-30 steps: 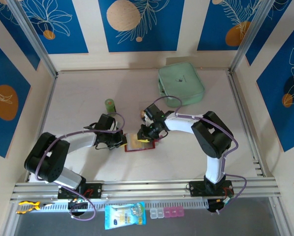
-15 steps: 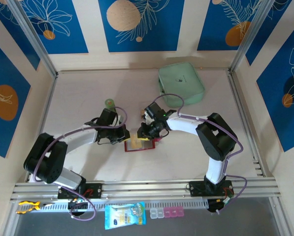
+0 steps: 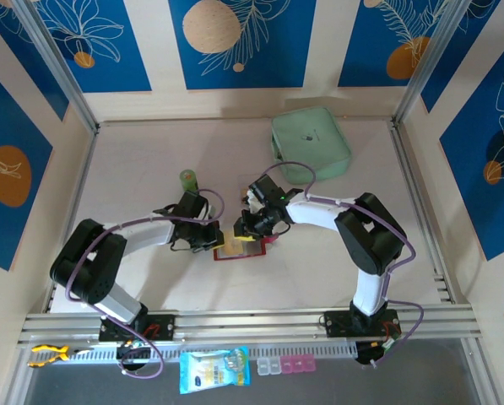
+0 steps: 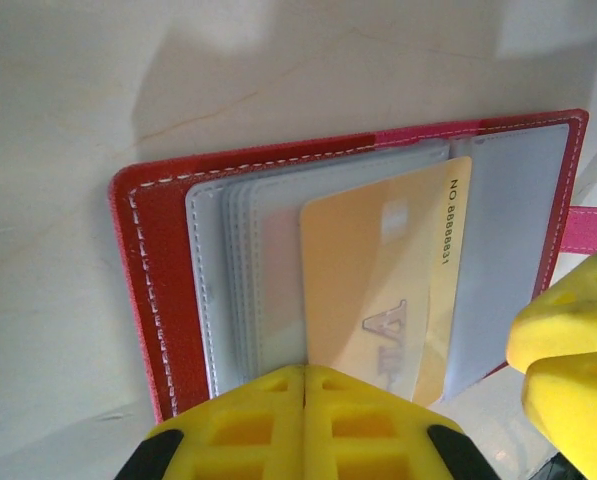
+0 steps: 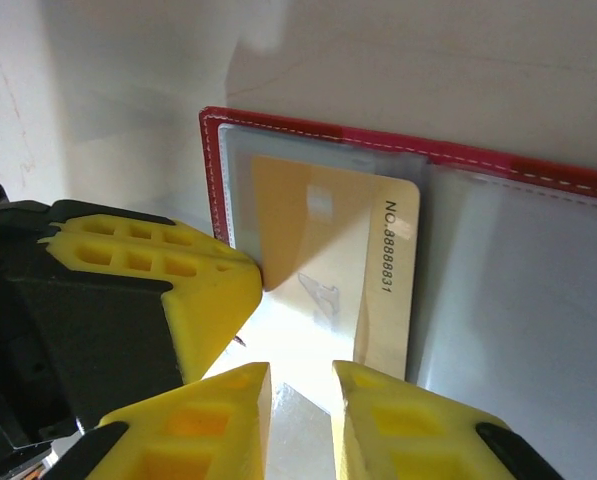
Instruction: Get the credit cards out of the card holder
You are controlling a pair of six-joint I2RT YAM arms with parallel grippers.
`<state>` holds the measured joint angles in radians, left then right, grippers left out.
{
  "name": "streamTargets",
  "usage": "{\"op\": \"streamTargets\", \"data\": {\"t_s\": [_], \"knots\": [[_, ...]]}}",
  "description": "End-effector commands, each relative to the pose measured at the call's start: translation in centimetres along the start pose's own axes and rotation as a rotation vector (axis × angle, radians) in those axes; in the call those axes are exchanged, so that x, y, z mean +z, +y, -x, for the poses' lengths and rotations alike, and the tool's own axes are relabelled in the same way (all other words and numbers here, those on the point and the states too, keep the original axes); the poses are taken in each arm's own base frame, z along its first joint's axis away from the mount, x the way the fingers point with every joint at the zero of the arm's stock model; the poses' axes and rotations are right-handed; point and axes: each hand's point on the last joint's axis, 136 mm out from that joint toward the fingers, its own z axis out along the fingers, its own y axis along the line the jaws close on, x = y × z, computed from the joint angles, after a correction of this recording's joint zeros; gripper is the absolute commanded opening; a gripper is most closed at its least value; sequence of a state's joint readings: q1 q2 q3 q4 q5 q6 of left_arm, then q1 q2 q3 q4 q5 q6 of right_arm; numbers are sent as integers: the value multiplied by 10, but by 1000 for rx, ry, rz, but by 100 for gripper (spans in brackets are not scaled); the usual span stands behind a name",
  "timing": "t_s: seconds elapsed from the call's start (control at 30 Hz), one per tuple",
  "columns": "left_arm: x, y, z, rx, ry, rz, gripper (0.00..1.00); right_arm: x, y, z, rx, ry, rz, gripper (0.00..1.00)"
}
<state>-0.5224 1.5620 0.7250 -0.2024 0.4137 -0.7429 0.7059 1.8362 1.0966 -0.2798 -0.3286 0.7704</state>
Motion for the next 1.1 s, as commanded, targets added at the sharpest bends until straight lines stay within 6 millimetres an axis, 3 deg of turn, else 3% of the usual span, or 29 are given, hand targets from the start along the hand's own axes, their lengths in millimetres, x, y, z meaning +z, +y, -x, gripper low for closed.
{"op": "streamTargets", "data": {"t_s": [0.0, 0.3, 0.5, 1.07], "knots": [[4, 16, -6, 7, 24, 71, 0, 9, -1, -7, 20, 58, 43, 26], [3, 17, -7, 5, 24, 74, 0, 18, -10, -7, 46, 70, 18, 26], [4, 16, -7, 5, 24, 72, 0, 13, -20, -9, 61, 54, -35, 26], [1, 11, -4, 11, 14, 60, 0, -9, -4, -5, 20, 6, -10, 26]]}}
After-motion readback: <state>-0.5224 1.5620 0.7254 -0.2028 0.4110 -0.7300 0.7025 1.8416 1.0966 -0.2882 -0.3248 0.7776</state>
